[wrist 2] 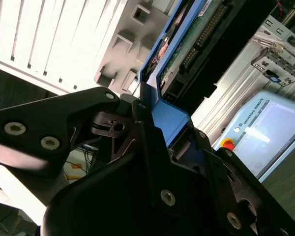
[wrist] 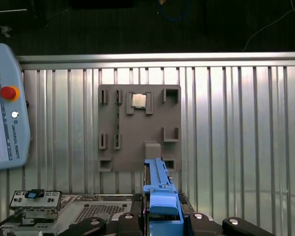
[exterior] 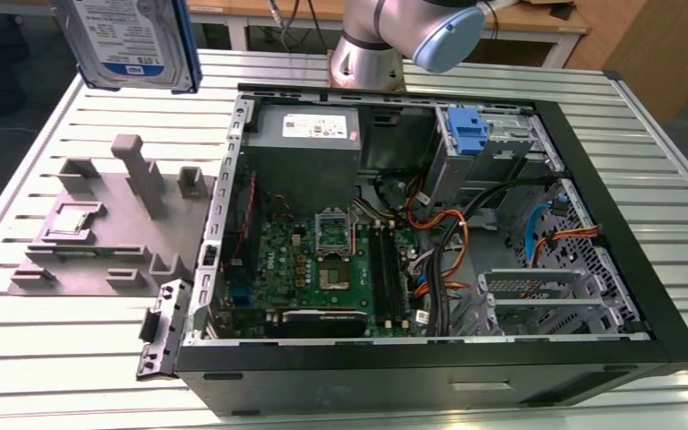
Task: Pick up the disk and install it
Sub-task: 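Pick up the disk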
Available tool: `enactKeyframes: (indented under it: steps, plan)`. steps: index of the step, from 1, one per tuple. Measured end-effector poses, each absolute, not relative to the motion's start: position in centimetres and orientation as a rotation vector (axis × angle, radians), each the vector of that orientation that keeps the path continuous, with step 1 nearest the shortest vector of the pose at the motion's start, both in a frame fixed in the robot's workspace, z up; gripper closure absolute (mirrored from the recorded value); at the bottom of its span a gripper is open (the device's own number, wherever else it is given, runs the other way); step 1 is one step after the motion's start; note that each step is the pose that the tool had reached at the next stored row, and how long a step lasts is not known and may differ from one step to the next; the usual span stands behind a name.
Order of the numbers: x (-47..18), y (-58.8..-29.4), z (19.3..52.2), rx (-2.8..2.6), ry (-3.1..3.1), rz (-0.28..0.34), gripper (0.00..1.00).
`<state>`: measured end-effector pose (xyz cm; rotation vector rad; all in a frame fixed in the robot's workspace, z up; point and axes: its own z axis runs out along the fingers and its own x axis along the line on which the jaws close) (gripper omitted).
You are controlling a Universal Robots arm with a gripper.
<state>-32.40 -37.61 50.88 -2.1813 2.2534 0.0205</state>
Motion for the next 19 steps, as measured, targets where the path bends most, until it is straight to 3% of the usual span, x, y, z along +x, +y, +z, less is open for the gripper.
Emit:
enactKeyframes:
  steps: [19]
  plan:
    - [-31.69, -37.61, 50.87, -2.181, 2.253, 0.02, 0.63]
